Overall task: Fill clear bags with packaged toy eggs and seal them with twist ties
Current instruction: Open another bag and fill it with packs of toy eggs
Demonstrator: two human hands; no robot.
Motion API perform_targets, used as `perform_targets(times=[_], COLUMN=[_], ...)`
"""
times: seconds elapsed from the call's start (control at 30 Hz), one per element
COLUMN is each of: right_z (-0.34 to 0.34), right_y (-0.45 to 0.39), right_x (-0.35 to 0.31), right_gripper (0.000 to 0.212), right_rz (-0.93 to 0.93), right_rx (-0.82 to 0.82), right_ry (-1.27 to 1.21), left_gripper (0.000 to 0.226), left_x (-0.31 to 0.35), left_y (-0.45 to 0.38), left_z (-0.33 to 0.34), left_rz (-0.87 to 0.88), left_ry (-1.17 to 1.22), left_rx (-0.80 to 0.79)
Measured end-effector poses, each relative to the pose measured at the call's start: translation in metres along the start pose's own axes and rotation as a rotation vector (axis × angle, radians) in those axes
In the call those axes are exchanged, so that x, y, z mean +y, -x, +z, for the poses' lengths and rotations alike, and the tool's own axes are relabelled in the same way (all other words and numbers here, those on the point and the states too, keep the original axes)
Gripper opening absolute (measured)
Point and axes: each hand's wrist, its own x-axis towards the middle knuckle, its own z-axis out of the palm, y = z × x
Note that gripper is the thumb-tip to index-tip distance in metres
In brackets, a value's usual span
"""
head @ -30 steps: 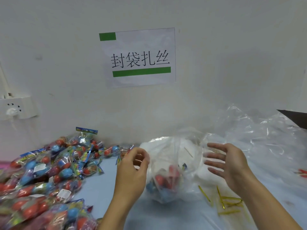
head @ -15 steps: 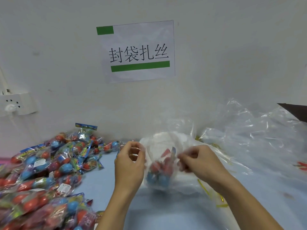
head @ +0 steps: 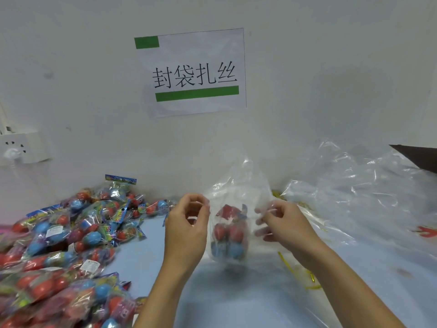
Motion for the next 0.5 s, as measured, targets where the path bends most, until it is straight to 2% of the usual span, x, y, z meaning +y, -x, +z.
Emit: perform_targets(times=[0.07, 0.17, 0.27, 0.33, 0.37, 0.5], right_z=[0.001, 0.002, -0.003, -0.007, -0.007, -0.006], right_y=[0.0, 0.002, 0.002, 0.003, 0.004, 0.007], right_x=[0.0, 0.003, -0.002, -0.007, -0.008, -0.012], right_gripper=[0.025, 0.028, 0.028, 0.027, 0.027, 0.03], right_rz=[0.041, 0.116, 0.105, 0.09, 0.077, -0.01], right_rx=[-0.035, -0.074, -0.009, -0.005, -0.012, -0.086], right_ry=[-0.058, 0.012, -0.02, -0.053, -0.06, -0.019], left_gripper=[0.018, 0.011, 0.014, 0.019, 0.019, 0.017], left_x=[0.002, 0.004, 0.006, 0.004, 0.002, -0.008], left_y=[0.0, 0.004, 0.002, -0.002, -0.002, 0.009], left_z=[0.001, 0.001, -0.001, -0.003, -0.004, 0.003], left_rz=[0.013, -0.047, -0.069, -0.107, -0.151, -0.334], left_ry=[0.005, 0.05, 0.051, -0.094, -0.171, -0.258], left_rx=[-0.051, -0.136, -0.024, 0.039, -0.006, -0.387])
